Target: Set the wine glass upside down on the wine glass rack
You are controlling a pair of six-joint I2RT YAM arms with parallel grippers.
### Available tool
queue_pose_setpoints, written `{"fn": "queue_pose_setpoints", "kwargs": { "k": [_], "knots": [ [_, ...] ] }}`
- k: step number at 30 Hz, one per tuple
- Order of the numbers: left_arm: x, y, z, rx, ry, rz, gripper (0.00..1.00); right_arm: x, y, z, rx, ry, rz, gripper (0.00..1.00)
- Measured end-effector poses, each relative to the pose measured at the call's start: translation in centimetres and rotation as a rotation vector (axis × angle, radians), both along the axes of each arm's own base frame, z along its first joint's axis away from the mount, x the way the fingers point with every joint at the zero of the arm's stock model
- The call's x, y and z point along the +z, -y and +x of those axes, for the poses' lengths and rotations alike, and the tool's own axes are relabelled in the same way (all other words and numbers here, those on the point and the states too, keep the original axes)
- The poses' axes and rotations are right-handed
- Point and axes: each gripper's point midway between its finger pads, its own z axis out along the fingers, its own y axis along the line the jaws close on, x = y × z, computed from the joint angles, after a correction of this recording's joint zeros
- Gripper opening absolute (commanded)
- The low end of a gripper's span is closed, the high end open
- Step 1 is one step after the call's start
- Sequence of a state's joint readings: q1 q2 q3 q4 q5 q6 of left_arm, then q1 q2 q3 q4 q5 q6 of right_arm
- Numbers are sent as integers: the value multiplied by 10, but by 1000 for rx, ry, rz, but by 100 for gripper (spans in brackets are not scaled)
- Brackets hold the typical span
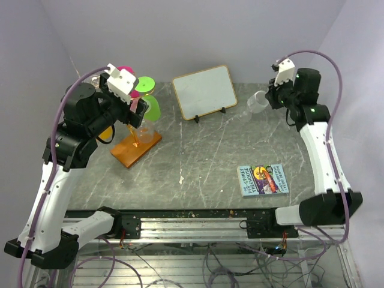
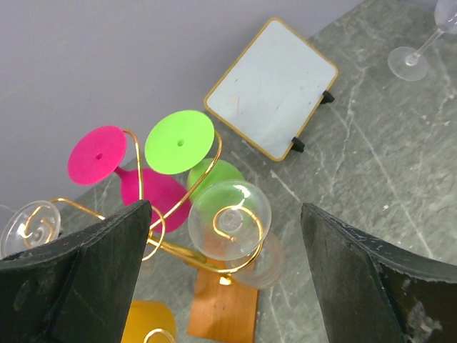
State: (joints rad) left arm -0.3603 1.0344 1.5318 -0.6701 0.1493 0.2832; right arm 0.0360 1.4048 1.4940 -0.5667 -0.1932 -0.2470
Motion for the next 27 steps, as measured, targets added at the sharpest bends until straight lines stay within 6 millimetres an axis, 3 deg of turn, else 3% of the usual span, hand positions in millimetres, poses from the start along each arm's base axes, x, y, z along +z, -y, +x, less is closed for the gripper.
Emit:
{"fn": "queue_pose_setpoints", "kwargs": {
  "k": [5, 12, 21, 27],
  "knots": [
    [9, 13, 1, -37, -17, -80, 95, 60, -27, -34, 134, 154, 81, 0],
    [20, 37, 4, -118, -65, -203, 93, 112, -59, -58, 263, 259, 219, 0],
    [34, 75, 5, -246, -162, -425, 91, 161, -95, -77, 391, 330, 370, 0],
    [35, 104, 13, -312, -244, -543, 89, 177, -108, -85, 451, 350, 439, 0]
  ]
}}
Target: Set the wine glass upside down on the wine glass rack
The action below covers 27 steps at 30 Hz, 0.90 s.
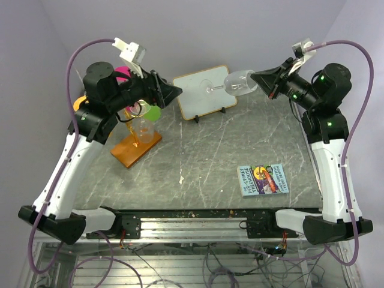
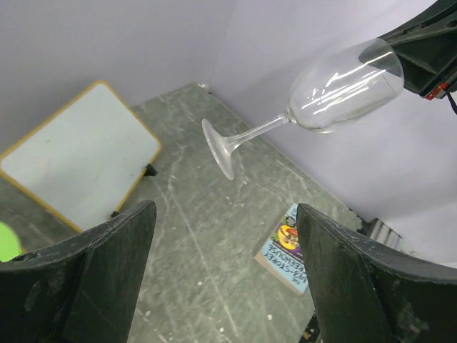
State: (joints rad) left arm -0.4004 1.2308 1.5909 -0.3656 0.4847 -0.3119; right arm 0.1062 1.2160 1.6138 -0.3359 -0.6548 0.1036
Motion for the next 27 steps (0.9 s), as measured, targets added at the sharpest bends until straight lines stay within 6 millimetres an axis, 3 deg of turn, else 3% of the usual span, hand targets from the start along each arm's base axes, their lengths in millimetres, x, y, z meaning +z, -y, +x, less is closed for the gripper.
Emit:
{"fn": "queue_pose_setpoints", "kwargs": {
  "k": [4, 13, 27],
  "knots": [
    [-11, 20, 10, -35, -60, -32, 85, 7, -6, -6, 41, 7, 26, 0],
    [-55, 50, 33, -82, -252, -84, 77, 19, -15, -23, 117, 29, 52, 0],
    [-58, 73, 25, -186, -300, -130, 59, 17, -17, -27, 136, 34, 52, 0]
  ]
}}
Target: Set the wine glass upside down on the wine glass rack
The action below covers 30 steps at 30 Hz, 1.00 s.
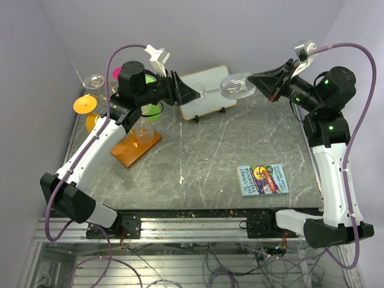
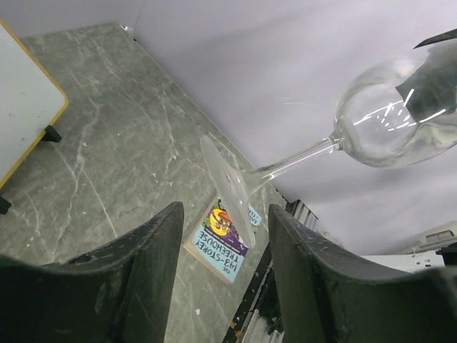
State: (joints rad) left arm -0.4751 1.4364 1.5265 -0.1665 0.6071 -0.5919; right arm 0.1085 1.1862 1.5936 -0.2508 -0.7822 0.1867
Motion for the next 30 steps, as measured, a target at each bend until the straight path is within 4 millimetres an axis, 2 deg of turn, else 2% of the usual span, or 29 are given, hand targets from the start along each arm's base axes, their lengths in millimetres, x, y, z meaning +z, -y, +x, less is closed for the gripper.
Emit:
{"fn": "queue_pose_setpoints", "kwargs": {
  "k": [9, 15, 18, 25, 30],
  "knots": [
    [-10, 13, -3, -46, -40, -3, 36, -1, 0, 0, 0, 1, -3, 0],
    [-11, 17, -6, -61, -50, -4, 8, -6, -1, 2, 6, -8, -5, 0],
    [-13, 17, -3, -42, -66, -8, 7, -7, -3, 0, 20, -1, -14, 1],
    [-16, 12, 3, -11, -71, 1, 7, -14, -3, -3, 29, 41, -67, 33],
    [-19, -3, 11, 28, -75, 14, 7, -20, 0, -3, 20, 62, -105, 51]
  ]
}}
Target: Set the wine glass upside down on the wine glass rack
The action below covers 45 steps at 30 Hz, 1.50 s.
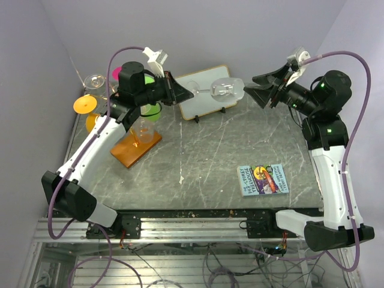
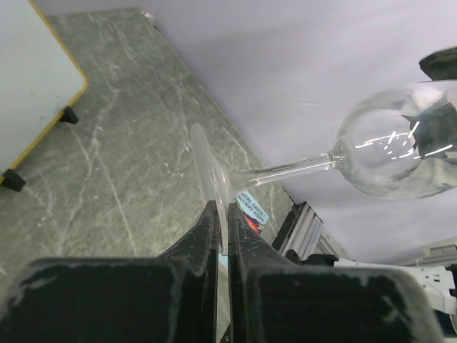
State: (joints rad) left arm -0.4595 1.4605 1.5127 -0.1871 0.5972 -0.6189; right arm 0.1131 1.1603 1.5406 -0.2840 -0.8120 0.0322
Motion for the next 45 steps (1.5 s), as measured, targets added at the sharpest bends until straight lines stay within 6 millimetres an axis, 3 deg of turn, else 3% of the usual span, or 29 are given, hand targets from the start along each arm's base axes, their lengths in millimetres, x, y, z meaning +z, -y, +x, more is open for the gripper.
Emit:
{"fn": "queue_pose_setpoints", "kwargs": {
  "k": [6, 16, 19, 26, 35, 39, 45],
  "knots": [
    [5, -32, 12, 95, 37, 36, 7, -5, 5, -3, -24, 25, -51, 71],
    [38, -80, -9, 197, 273, 176, 7, -16, 24, -11, -126, 81, -158, 76],
    [46, -93, -19, 205, 375, 270, 7, -36, 28, -12, -134, 78, -219, 76],
    [50, -131, -51, 192, 592, 533, 7, -105, 29, -13, -60, 3, -369, 77],
    [38, -181, -107, 109, 822, 878, 7, -196, 25, -24, 40, -137, -428, 77],
    [26, -205, -120, 81, 855, 1039, 7, -215, 24, -31, 59, -159, -424, 77],
    [16, -243, -126, 104, 855, 1247, 7, -226, 24, -30, 58, -156, -423, 77]
  ]
}}
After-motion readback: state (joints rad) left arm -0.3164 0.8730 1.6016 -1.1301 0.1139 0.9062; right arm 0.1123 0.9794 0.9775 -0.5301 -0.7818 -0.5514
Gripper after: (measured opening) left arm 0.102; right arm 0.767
